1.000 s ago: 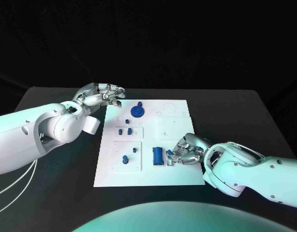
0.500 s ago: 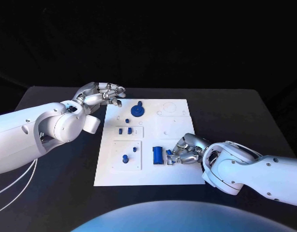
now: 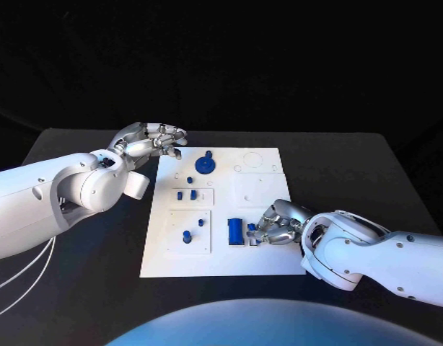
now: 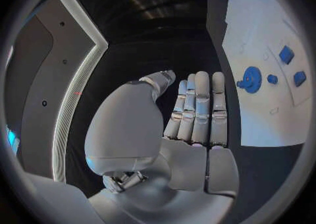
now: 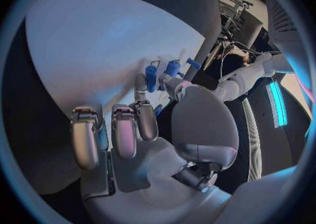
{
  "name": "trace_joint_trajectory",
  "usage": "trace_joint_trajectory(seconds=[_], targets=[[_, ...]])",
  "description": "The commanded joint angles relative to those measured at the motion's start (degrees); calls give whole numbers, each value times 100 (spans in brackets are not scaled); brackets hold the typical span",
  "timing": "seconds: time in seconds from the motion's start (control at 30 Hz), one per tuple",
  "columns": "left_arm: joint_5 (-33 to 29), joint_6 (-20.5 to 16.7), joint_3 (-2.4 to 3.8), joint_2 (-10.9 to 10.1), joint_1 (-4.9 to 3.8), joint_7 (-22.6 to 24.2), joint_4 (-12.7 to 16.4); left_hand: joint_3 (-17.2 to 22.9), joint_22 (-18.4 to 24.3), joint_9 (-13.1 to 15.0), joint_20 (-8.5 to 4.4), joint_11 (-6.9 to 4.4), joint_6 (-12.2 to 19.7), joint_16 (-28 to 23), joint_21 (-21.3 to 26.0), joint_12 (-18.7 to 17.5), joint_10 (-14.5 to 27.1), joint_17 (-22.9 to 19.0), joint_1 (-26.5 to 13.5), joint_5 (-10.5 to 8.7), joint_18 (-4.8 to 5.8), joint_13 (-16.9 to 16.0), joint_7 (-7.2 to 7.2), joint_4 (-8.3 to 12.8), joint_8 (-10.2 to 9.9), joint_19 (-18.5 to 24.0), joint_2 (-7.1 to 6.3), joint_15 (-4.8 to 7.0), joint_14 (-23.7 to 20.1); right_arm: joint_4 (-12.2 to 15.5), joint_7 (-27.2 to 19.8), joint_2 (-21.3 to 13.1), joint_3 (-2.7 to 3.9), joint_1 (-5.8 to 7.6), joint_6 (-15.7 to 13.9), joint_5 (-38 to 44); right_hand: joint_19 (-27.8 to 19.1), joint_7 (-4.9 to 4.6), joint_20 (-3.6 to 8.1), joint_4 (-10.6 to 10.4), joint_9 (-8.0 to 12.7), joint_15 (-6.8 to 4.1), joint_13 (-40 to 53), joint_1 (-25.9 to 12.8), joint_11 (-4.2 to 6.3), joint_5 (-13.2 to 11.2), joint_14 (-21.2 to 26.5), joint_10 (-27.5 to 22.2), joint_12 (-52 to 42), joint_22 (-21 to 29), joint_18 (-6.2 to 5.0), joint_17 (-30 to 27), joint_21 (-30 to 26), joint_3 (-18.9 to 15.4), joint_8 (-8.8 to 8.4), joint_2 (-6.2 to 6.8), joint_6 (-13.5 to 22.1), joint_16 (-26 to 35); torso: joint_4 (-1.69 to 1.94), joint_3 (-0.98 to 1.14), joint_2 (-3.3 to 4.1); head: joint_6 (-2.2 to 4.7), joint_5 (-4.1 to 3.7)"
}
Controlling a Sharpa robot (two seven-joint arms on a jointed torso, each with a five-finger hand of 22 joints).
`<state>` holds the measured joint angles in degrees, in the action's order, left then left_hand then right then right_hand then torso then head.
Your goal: Assemble the parts on the task board
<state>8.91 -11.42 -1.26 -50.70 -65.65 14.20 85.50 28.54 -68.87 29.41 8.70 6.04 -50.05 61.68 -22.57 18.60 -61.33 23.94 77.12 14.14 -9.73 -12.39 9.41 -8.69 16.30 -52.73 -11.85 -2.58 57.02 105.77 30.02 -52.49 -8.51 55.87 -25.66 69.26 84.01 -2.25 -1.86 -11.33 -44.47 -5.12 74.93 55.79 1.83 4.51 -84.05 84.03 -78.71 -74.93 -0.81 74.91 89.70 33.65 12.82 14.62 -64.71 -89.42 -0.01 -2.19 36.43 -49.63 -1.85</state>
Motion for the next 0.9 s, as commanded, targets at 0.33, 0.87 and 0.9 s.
trace_joint_trajectory(seconds=[0.33,0.87,0.9], targets=[[8,83,5,8,-3,62,17,14,5,6,35,9,30,-28,36,29,49,10,-45,29,-57,-6,3,18,41,-14,0,-17,-19,94,-48,-42,-1,-14,78,25,582,3,39,-323,39,12,808,-148,-8,-63,-576,125,-21,-1496,72,1425,-6,-415,-41,-59,-73,-12,-2,2,-1,-1,9],[8,78,5,8,-3,61,2,13,6,7,36,11,33,-27,38,31,50,10,-53,31,-56,-7,4,14,44,-14,1,-18,-20,182,-74,-168,-1,-14,208,15,586,27,55,-133,54,-7,817,446,14,-43,-577,130,-25,-1498,74,1431,2,-276,-60,-69,-62,-15,-1,-1,0,-7,-4],[8,78,5,8,-3,61,1,14,7,8,37,11,36,-27,40,33,52,11,-62,34,-56,-9,4,8,48,-15,5,-19,-20,180,-80,-173,-1,-14,241,15,586,28,57,-72,58,-8,816,539,16,-75,-577,128,-21,-1499,75,1431,3,-243,-63,-43,-62,-15,0,0,-1,-8,-3]])
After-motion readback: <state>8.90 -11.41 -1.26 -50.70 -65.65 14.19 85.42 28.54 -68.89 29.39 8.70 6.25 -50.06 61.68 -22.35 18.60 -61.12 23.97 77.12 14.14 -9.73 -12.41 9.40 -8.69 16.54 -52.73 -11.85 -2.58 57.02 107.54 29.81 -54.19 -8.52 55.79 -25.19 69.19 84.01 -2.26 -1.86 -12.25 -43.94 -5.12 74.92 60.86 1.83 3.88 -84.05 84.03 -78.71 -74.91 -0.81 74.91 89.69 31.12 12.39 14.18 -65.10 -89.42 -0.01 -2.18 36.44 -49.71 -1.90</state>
